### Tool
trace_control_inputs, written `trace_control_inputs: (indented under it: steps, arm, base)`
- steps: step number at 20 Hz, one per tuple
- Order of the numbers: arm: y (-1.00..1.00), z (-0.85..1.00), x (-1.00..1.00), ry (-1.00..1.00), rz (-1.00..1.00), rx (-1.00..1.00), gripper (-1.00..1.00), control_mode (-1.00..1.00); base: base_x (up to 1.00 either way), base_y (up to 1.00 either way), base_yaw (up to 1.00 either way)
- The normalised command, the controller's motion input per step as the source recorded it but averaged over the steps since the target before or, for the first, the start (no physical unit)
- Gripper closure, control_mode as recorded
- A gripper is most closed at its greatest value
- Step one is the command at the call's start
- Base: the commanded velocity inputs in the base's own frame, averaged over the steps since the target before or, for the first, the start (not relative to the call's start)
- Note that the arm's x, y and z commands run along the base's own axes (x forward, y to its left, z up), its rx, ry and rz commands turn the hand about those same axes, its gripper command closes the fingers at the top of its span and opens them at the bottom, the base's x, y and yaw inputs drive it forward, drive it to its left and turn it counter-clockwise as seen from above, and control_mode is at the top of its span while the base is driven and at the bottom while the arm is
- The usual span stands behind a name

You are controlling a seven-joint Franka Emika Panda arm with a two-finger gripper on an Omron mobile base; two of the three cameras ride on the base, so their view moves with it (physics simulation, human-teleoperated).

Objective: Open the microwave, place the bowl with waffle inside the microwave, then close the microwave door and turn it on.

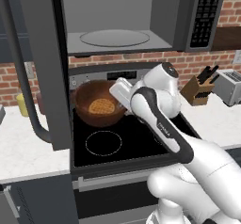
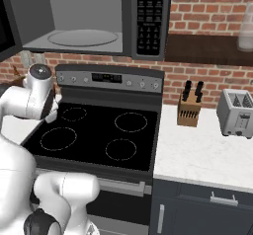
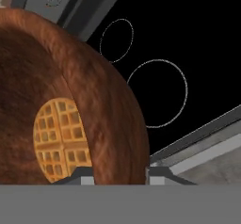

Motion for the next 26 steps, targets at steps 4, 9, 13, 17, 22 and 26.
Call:
trace_control_inputs:
  steps: [4,9,13,17,22,26]
  arm:
    - [-0.99,1.00,-0.54,0.00,-0.02,0.05,1.00,-1.00]
    - [-0.92,1.00,-0.27,0.00,-0.05,0.07,1.00,-1.00]
    - [-0.65,1.00,0.00,-0.02,-0.08,0.09,1.00,-1.00]
    - [-0.21,1.00,0.01,-0.12,-0.11,0.02,1.00,-1.00]
    - [0.07,0.62,0.25,-0.20,-0.15,0.00,1.00,-1.00]
    - [0.07,0.20,0.57,-0.08,-0.17,0.00,1.00,-1.00]
  base:
    - [0.00,0.00,0.00]
    - [0.00,0.00,0.00]
    - [0.00,0.00,0.00]
    - [0.00,0.00,0.00]
    - [0.00,0.00,0.00]
    - [0.00,0.00,0.00]
